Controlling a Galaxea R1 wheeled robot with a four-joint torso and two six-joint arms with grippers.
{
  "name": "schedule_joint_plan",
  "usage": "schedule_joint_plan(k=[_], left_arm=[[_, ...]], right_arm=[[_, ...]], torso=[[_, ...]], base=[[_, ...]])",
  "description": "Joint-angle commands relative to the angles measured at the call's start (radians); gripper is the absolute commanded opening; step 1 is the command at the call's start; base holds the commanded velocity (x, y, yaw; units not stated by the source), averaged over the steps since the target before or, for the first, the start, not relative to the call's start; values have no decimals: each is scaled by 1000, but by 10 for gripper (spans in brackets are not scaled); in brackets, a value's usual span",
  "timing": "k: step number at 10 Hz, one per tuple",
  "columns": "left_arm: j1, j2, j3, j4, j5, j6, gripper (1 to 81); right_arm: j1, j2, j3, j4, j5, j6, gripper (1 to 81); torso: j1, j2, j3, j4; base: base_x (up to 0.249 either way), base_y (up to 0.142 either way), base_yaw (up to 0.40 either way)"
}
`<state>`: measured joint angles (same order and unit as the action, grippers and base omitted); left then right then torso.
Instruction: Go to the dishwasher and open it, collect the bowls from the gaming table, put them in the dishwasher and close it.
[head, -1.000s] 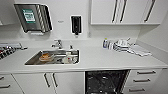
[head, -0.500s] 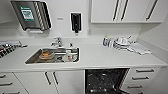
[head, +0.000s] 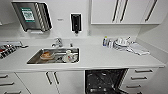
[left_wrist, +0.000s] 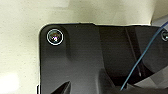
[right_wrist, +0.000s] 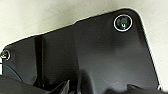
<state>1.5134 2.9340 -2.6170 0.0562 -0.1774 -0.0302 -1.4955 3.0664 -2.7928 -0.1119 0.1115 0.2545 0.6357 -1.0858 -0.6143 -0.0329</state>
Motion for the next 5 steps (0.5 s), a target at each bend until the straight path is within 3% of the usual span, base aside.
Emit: schedule_joint_plan(k=[1, 5], left_arm=[[-19, -5, 2, -1, 53, 0, 811], [-18, -5, 2, -1, 53, 0, 811]], right_arm=[[28, -1, 4, 6, -52, 3, 811], [28, -1, 4, 5, -52, 0, 811]], torso=[[-62, 96, 96, 0], [-149, 228, 231, 0]], base=[[0, 0, 0], [0, 0, 0]])
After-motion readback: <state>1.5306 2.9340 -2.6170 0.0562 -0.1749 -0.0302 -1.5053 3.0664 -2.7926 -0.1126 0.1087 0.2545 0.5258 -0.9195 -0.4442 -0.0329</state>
